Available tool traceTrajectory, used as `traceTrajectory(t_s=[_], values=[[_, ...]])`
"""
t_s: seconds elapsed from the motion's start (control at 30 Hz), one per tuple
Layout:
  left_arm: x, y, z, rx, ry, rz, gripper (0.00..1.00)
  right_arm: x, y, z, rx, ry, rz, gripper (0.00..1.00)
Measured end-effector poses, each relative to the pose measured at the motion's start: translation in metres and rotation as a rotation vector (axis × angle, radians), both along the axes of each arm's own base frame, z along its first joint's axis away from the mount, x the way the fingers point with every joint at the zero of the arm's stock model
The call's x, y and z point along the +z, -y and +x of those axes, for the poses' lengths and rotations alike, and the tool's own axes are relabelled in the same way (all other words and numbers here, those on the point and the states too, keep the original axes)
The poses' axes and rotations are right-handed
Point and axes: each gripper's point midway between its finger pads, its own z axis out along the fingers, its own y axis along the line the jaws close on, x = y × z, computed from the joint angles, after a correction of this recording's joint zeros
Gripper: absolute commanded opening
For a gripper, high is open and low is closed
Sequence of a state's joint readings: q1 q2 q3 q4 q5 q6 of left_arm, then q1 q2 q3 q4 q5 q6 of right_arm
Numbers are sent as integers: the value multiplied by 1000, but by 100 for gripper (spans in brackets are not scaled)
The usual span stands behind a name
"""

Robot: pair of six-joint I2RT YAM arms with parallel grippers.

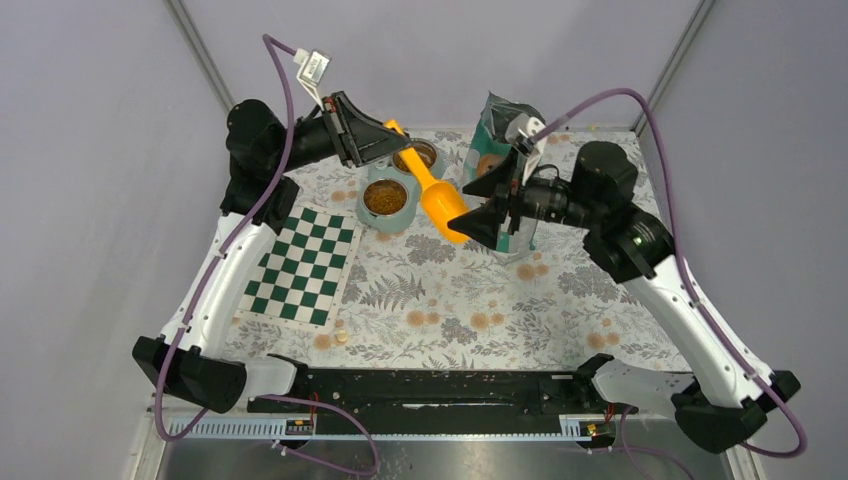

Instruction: Serve the pet food

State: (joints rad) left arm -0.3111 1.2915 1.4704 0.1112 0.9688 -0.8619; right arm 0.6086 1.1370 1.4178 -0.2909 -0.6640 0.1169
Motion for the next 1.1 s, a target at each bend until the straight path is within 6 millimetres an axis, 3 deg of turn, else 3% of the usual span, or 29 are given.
traceTrajectory(t_s=[0.2,0.4,0.5,0.53,0.57,0.6,0.67,0.77,1.1], values=[[11,-6,6,33,-59,-52,0,5,14,4,-77,91,-11,77],[11,-6,6,29,-98,-62,0,-24,-1,35,-118,13,-67,62],[12,-6,5,28,-106,-66,0,-34,-8,44,-117,-36,-79,37],[12,-6,5,30,-105,-67,5,-35,-11,45,-112,-55,-76,21],[12,-7,6,33,-105,-67,16,-34,-13,44,-100,-60,-70,5],[12,-7,8,41,-108,-68,26,-31,-15,42,-90,-67,-61,0],[11,-9,8,47,-129,-66,47,-27,-13,44,-108,-71,-57,0],[9,-9,3,32,-146,-46,66,-24,-10,45,-115,-58,-66,0],[-7,-13,-26,-83,-209,51,71,-12,2,27,-14,93,-200,0]])
